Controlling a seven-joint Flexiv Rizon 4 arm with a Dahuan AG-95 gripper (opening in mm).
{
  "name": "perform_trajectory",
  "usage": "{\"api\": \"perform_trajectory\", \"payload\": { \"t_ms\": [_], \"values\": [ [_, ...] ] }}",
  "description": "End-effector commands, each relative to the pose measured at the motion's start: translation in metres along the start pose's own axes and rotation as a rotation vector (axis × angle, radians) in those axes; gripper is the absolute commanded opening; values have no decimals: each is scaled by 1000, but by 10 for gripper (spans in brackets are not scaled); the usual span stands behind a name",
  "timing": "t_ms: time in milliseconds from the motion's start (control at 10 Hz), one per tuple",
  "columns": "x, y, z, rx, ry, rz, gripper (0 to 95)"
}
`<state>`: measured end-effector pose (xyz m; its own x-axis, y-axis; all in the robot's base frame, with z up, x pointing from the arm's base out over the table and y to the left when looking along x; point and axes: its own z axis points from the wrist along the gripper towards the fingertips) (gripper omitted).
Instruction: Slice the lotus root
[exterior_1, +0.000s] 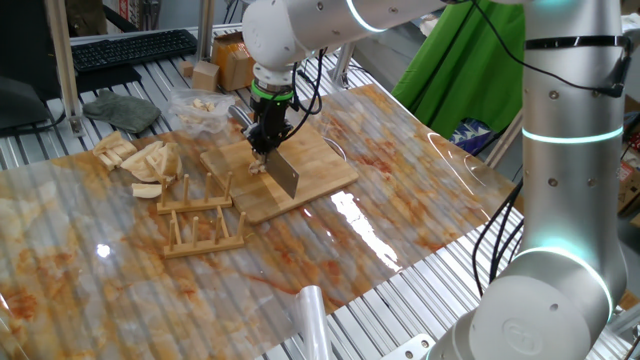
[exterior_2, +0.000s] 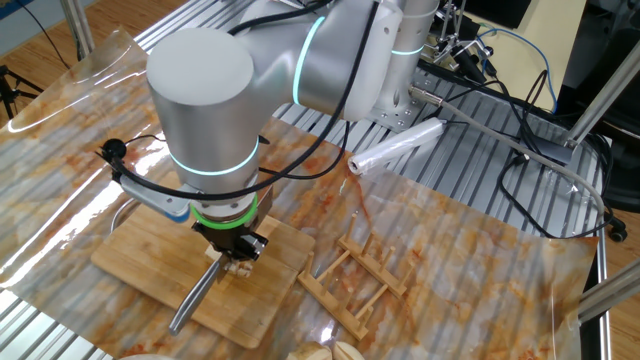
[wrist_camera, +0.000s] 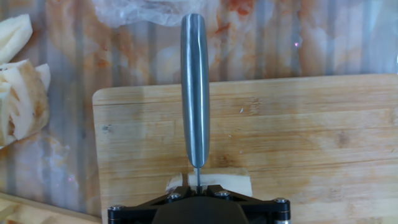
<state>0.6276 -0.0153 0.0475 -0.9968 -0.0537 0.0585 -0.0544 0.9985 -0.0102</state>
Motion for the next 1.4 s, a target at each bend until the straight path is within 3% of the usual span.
{"api": "perform_trajectory", "payload": {
  "t_ms": [100,800,1200,1400],
  "values": [
    [0,0,9,-3,-4,-3,0],
    [-1,1,12,-5,-7,3,0],
    [2,0,-10,2,-3,2,0],
    [3,0,-11,7,-5,3,0]
  ]
}}
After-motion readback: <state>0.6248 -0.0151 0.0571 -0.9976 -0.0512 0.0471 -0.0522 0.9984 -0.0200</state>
